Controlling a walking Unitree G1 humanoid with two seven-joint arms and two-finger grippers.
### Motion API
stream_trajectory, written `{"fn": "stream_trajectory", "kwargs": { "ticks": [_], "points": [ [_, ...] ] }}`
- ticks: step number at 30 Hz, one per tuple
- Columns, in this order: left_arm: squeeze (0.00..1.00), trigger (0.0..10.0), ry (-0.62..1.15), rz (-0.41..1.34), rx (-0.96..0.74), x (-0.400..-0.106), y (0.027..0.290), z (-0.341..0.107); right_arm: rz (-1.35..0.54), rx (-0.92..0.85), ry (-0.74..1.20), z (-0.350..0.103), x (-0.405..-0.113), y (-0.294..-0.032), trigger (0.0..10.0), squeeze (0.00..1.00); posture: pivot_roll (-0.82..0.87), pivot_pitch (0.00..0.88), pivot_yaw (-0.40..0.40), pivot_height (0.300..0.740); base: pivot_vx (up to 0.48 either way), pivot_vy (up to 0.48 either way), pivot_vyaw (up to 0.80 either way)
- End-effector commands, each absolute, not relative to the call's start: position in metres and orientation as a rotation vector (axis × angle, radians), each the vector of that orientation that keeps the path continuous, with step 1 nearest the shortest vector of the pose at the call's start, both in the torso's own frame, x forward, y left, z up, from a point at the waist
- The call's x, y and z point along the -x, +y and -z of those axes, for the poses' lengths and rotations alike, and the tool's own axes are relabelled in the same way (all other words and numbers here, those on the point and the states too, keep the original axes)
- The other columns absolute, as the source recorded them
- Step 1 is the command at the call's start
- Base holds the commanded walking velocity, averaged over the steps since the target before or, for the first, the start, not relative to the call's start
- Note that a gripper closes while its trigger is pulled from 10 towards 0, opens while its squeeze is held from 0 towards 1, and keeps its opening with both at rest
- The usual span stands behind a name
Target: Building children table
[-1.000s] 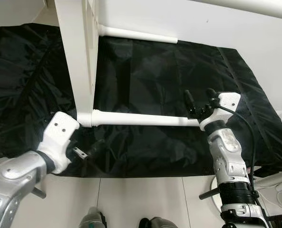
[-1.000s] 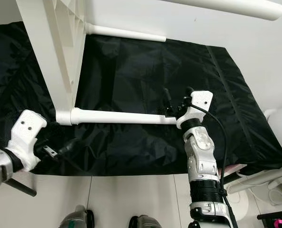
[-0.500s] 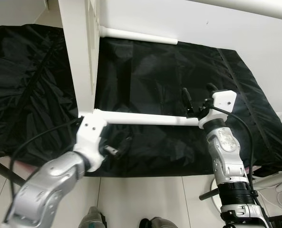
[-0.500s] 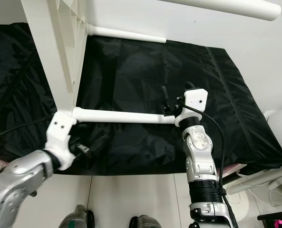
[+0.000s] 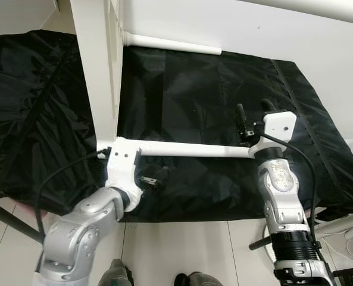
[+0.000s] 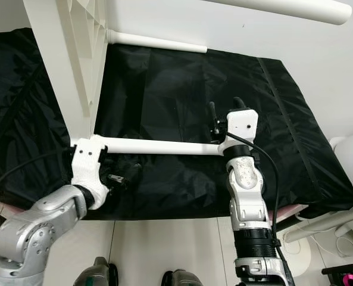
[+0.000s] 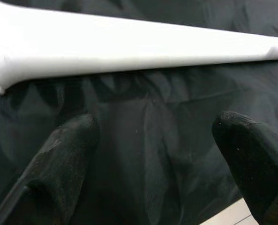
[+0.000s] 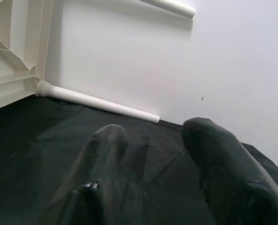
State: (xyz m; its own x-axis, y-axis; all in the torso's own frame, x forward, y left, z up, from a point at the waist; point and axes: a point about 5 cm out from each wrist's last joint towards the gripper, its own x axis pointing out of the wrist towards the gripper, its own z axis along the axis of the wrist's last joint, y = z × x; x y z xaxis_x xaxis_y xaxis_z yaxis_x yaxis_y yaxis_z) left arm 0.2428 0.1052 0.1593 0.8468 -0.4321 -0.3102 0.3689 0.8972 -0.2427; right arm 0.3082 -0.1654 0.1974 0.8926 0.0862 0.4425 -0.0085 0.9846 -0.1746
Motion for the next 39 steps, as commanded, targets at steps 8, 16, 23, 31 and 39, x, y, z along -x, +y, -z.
{"fn": "stream_trajectory", "kwargs": {
  "ticks": [8,16,23,31,39],
  "points": [
    [0.00,10.0,0.411,0.402,0.267,-0.249,0.095,-0.160,-0.035,0.262,-0.533,-0.209,-0.306,-0.161,10.0,0.00,0.05,0.111,-0.067,0.740,0.000,0.000,0.00],
    [0.00,10.0,0.412,0.407,0.267,-0.250,0.093,-0.164,-0.046,0.209,-0.510,-0.204,-0.306,-0.162,10.0,1.00,0.05,0.108,-0.065,0.740,0.000,0.000,0.00],
    [0.00,10.0,0.427,0.378,0.326,-0.253,0.094,-0.166,-0.052,0.242,-0.530,-0.207,-0.305,-0.160,10.0,1.00,0.05,0.110,-0.064,0.740,0.000,0.000,0.00],
    [0.00,10.0,0.446,0.297,0.404,-0.262,0.099,-0.164,-0.045,0.377,-0.621,-0.223,-0.299,-0.153,10.0,0.00,0.05,0.114,-0.059,0.740,0.000,0.000,0.00],
    [0.00,10.0,0.456,0.249,0.479,-0.269,0.099,-0.163,0.037,0.485,-0.757,-0.245,-0.290,-0.152,10.0,0.00,0.04,0.119,-0.055,0.740,0.000,0.000,0.00]
  ]
}}
